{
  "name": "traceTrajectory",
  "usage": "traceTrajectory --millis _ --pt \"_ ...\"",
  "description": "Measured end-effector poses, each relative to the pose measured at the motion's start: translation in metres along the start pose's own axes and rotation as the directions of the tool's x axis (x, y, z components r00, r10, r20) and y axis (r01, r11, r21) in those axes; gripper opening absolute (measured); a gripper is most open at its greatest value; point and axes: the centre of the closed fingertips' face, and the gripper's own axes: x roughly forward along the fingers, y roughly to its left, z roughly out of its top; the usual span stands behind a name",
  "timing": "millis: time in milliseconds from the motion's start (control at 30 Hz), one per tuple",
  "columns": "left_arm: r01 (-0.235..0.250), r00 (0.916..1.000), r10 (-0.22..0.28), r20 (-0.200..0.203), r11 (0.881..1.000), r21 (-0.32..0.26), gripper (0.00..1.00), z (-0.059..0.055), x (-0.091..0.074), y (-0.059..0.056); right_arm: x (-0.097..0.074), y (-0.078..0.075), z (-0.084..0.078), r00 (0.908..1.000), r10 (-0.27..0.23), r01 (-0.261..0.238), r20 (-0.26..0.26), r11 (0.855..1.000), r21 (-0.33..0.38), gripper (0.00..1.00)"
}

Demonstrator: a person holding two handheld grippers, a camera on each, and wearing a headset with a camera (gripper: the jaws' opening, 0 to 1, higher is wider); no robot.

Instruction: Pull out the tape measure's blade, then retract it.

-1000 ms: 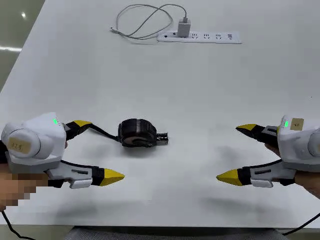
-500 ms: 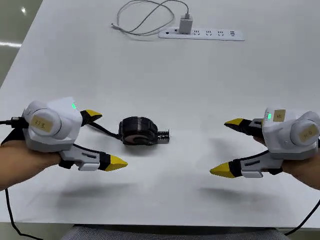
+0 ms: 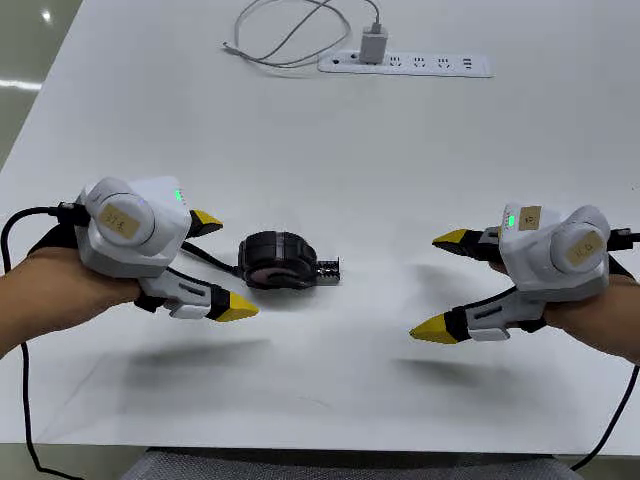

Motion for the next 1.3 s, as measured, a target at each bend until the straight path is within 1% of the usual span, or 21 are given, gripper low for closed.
traceTrajectory --millis 33,233,367,600,900,1133,1300 --pt "0.003 1.0000 -0.003 -0.002 1.000 0.003 0.64 0.000 0.001 0.000 0.001 0.000 0.000 1.0000 0.002 -0.002 -0.002 1.000 -0.002 0.71" --pt "0.016 0.9996 -0.015 -0.022 1.000 0.026 0.55 0.001 0.008 0.001 0.006 -0.003 0.005 0.9999 0.014 -0.014 -0.004 1.000 -0.007 0.70" --pt "0.024 0.9989 -0.022 -0.042 0.999 0.043 0.49 0.000 0.013 0.002 0.009 -0.004 0.007 0.9998 0.021 -0.021 -0.004 1.000 -0.010 0.70" --pt "0.036 0.9979 -0.033 -0.057 0.997 0.062 0.40 0.000 0.018 0.004 0.014 -0.004 0.009 0.9996 0.030 -0.030 -0.002 1.000 -0.011 0.69" --pt "0.047 0.9972 -0.042 -0.062 0.996 0.078 0.33 0.001 0.025 0.003 0.019 -0.006 0.011 0.9993 0.036 -0.036 0.004 0.999 -0.020 0.68" --pt "0.063 0.9957 -0.056 -0.074 0.994 0.086 0.29 0.000 0.030 -0.002 0.025 -0.008 0.012 0.9991 0.042 -0.042 0.009 0.999 -0.022 0.66" --pt "0.063 0.9955 -0.057 -0.075 0.994 0.087 0.28 0.000 0.031 -0.002 0.027 -0.009 0.013 0.9989 0.045 -0.044 0.013 0.999 -0.027 0.65"
